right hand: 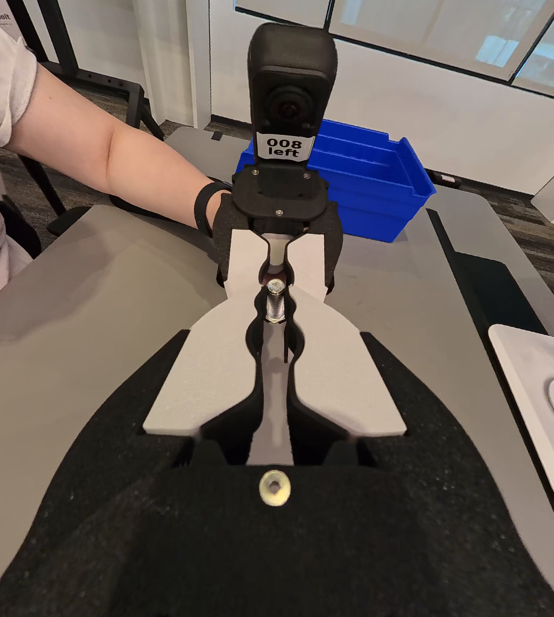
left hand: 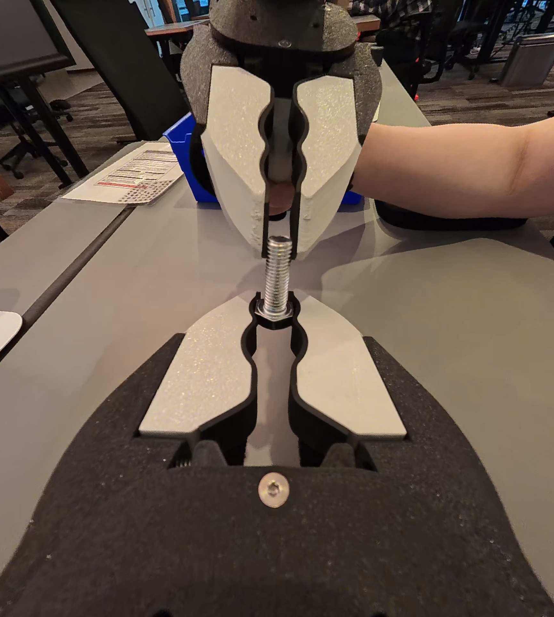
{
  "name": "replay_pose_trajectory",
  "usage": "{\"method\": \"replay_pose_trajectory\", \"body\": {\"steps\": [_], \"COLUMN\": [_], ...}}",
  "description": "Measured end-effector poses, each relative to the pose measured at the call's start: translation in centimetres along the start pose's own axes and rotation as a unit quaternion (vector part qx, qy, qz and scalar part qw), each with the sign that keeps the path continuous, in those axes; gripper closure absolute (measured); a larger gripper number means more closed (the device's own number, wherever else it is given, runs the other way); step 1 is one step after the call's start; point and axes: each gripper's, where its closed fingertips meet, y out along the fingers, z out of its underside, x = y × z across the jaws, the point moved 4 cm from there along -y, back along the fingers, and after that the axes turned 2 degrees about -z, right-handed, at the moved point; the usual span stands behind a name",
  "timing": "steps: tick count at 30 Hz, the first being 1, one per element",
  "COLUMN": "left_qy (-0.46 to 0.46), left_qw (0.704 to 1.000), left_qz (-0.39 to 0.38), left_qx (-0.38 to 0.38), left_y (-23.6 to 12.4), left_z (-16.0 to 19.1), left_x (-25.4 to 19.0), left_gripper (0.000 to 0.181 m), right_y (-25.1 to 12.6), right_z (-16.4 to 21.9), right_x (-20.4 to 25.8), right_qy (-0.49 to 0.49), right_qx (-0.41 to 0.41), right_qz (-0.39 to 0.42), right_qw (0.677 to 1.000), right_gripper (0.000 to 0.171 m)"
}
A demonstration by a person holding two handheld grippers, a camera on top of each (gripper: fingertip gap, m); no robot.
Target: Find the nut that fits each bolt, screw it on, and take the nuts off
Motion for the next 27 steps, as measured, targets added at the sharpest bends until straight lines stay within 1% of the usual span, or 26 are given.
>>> {"method": "replay_pose_trajectory", "body": {"steps": [7, 27], "left_qy": [0.001, 0.010], "left_qw": [1.000, 1.000], "left_qz": [0.000, -0.007], "left_qx": [0.000, -0.011], "left_y": [-0.04, -0.13], "left_z": [-0.09, -0.53], "left_x": [-0.05, -0.20], "left_gripper": [0.165, 0.166], "right_y": [0.13, -0.07], "right_z": [0.12, -0.31], "right_x": [0.06, 0.09], "right_qy": [-0.002, 0.001], "right_qx": [0.005, -0.019], "right_qz": [-0.002, -0.004], "right_qw": [1.000, 1.000], "right_gripper": [0.162, 0.163]}}
